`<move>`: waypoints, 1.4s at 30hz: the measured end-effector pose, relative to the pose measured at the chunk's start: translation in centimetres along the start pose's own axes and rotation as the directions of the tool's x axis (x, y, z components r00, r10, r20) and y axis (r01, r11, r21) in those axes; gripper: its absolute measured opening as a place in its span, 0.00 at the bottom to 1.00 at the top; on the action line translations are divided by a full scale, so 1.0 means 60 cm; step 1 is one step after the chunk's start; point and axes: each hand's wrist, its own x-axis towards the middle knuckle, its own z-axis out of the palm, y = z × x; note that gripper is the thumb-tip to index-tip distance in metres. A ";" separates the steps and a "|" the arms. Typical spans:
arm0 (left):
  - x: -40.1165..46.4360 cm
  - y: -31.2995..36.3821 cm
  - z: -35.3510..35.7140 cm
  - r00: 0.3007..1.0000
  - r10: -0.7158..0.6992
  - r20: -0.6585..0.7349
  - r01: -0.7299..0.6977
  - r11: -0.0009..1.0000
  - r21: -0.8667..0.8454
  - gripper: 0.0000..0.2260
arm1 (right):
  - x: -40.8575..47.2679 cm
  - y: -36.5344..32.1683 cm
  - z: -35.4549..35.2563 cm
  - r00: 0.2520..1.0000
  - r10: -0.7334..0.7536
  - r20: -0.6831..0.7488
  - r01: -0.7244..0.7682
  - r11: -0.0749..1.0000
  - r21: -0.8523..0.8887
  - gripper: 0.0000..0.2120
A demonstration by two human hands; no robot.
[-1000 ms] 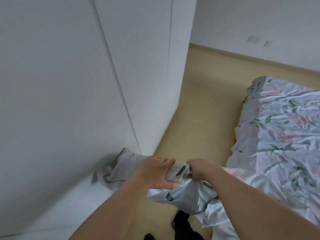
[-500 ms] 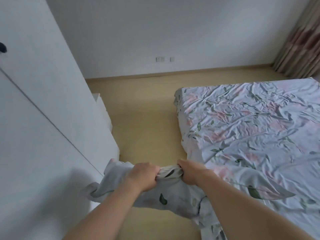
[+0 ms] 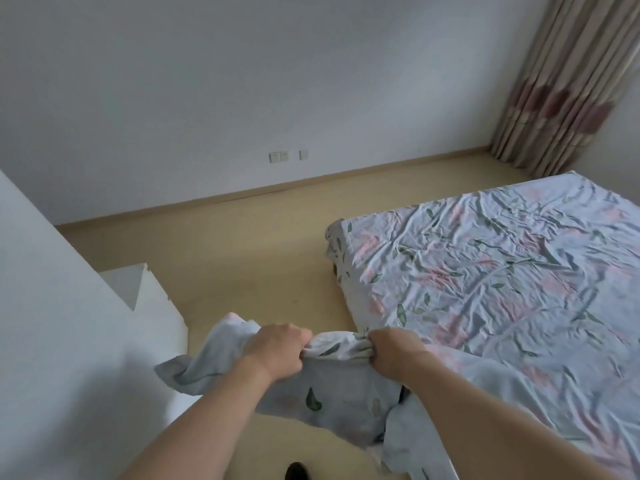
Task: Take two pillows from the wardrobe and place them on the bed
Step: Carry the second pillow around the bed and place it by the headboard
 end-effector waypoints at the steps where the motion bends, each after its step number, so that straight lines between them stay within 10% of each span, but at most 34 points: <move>1: 0.027 -0.036 -0.016 1.000 -0.003 0.005 0.003 1.000 0.009 0.06 | 0.035 -0.012 -0.026 1.000 0.006 -0.003 -0.006 1.000 0.000 0.07; 42: 1.130 -0.922 -0.385 0.978 0.185 0.091 -0.201 0.954 0.221 0.09 | 1.296 -0.095 -0.582 0.970 0.244 -0.016 -0.238 0.959 0.157 0.08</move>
